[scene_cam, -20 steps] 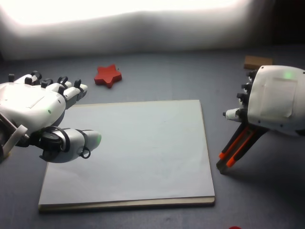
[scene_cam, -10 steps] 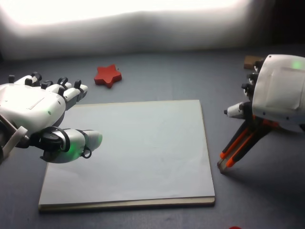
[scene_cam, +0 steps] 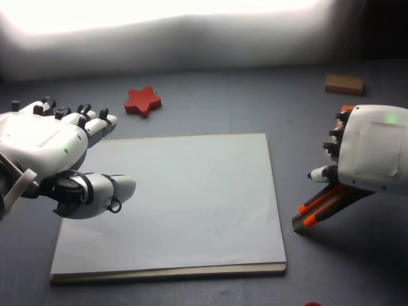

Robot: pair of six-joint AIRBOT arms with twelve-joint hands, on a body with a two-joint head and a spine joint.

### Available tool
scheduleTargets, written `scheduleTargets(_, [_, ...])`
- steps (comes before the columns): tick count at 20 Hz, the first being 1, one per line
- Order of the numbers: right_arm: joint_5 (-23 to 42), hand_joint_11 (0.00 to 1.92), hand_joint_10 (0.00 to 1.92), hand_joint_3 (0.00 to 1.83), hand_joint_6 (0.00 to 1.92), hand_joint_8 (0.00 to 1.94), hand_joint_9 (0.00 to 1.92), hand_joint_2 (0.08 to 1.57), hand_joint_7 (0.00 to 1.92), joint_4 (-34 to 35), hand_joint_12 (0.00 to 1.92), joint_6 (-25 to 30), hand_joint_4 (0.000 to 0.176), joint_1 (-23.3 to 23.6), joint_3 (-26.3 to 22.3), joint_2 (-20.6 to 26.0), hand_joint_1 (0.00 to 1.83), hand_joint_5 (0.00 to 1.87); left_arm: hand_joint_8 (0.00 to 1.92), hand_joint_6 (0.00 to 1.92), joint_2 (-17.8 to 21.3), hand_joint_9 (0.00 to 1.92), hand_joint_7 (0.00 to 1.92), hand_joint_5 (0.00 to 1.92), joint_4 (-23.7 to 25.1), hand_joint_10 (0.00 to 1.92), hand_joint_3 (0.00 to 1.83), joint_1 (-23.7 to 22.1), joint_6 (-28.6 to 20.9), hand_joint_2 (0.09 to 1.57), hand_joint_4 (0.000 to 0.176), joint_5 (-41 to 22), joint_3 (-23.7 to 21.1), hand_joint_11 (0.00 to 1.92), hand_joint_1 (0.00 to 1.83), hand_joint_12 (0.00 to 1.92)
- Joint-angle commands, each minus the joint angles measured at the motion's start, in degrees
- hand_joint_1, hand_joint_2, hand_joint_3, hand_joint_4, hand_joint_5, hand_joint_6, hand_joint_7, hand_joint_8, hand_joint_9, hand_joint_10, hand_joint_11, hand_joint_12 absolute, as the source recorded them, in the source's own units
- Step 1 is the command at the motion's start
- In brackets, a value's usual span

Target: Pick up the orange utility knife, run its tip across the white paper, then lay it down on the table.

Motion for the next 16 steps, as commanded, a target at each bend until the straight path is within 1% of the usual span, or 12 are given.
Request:
scheduleTargets(1, [5.67,1.26,1.92,0.0,1.92,1.94,1.21,1.15,1.12,0.93,1.92,-0.32,0.175,0.18,-0.45,-0.32,1.79,1.14,0.0,0.0,0.12,0.27,0.11,0.05,3.38,0.0,0.0,-0.49,0.2,1.3,0.056,-3.32,0.38,0.0,0.03,1.01])
scheduleTargets(2, [5.67,1.25,1.92,0.0,1.92,1.94,1.21,1.15,1.14,0.93,1.92,-0.57,0.175,0.16,-0.45,-0.46,1.8,1.17,0.0,0.0,0.12,0.28,0.11,0.05,3.38,0.01,0.0,-0.5,0.2,1.3,0.053,-3.32,0.38,0.0,0.02,1.02])
scheduleTargets(3, [5.65,1.32,1.92,0.0,1.92,1.94,1.26,1.15,1.17,0.93,1.92,-0.76,0.176,0.15,-0.45,-0.68,1.83,1.21,0.0,0.01,0.12,0.29,0.12,0.06,3.38,0.01,0.0,-0.52,0.2,1.3,0.051,-3.32,0.38,0.0,0.02,1.02])
scheduleTargets(4, [5.51,1.32,1.92,0.0,1.92,1.94,1.26,1.15,1.17,0.93,1.92,-0.97,0.176,0.22,-0.45,-0.97,1.83,1.21,0.0,0.01,0.12,0.29,0.12,0.06,3.38,0.01,0.0,-0.54,0.2,1.3,0.051,-3.32,0.37,0.0,0.02,1.02])
scheduleTargets(5, [5.2,1.43,1.92,0.0,1.92,1.94,1.34,1.17,1.23,0.93,1.92,-1.19,0.174,0.35,-0.45,-1.32,1.8,1.26,0.0,0.01,0.12,0.28,0.12,0.06,3.38,0.01,0.0,-0.55,0.2,1.31,0.049,-3.32,0.34,0.0,0.01,1.02])
scheduleTargets(6, [4.69,1.46,1.92,0.0,1.92,1.94,1.38,1.17,1.28,0.92,1.92,-1.38,0.173,0.43,-0.45,-1.68,1.79,1.3,0.0,0.0,0.12,0.28,0.12,0.06,3.38,0.0,0.0,-0.55,0.2,1.31,0.05,-3.31,0.3,0.0,0.0,1.0])
scheduleTargets(9, [3.03,1.54,1.92,0.0,1.92,1.94,1.47,1.18,1.34,0.66,1.92,-1.95,0.171,0.49,-0.44,-2.98,1.77,1.35,0.0,0.0,0.12,0.28,0.12,0.07,3.37,0.0,0.0,-0.7,0.2,1.3,0.048,-3.31,0.23,0.0,0.04,1.01])
scheduleTargets(10, [2.8,1.59,1.92,0.0,1.92,1.94,1.52,1.18,1.38,0.44,1.92,-1.97,0.175,0.57,-0.44,-3.31,1.79,1.37,0.0,0.0,0.12,0.27,0.1,0.06,3.36,0.0,0.0,-0.77,0.2,1.31,0.05,-3.31,0.23,0.0,0.03,0.96])
scheduleTargets(12, [2.58,1.6,1.92,0.0,1.92,1.94,1.54,1.19,1.44,0.3,1.92,-2.41,0.171,0.61,-0.45,-3.96,1.77,1.39,0.0,0.0,0.12,0.26,0.11,0.06,3.35,0.0,0.0,-0.9,0.2,1.31,0.049,-3.32,0.23,0.0,0.02,0.94])
scheduleTargets(13, [2.58,1.61,1.92,0.0,1.92,1.94,1.56,1.21,1.47,-0.04,1.92,-2.57,0.163,0.62,-0.47,-4.23,1.76,1.41,0.0,0.0,0.12,0.27,0.12,0.06,3.35,0.0,0.0,-0.96,0.2,1.31,0.049,-3.32,0.23,0.0,0.02,0.97])
scheduleTargets(14, [2.58,1.63,1.92,0.0,1.92,1.94,1.58,1.19,1.49,-0.4,1.92,-2.58,0.156,0.61,-0.58,-4.31,1.77,1.41,0.0,0.0,0.12,0.27,0.11,0.06,3.34,0.0,0.0,-1.02,0.2,1.31,0.049,-3.32,0.23,0.0,0.01,1.0])
scheduleTargets(16, [2.86,1.64,1.92,0.0,1.92,1.94,1.58,1.21,1.5,-0.48,1.92,-2.58,0.155,0.63,-1.0,-4.28,1.76,1.41,0.0,0.0,0.12,0.27,0.1,0.06,3.34,0.0,0.0,-1.03,0.2,1.31,0.05,-3.32,0.23,0.0,0.01,1.01])
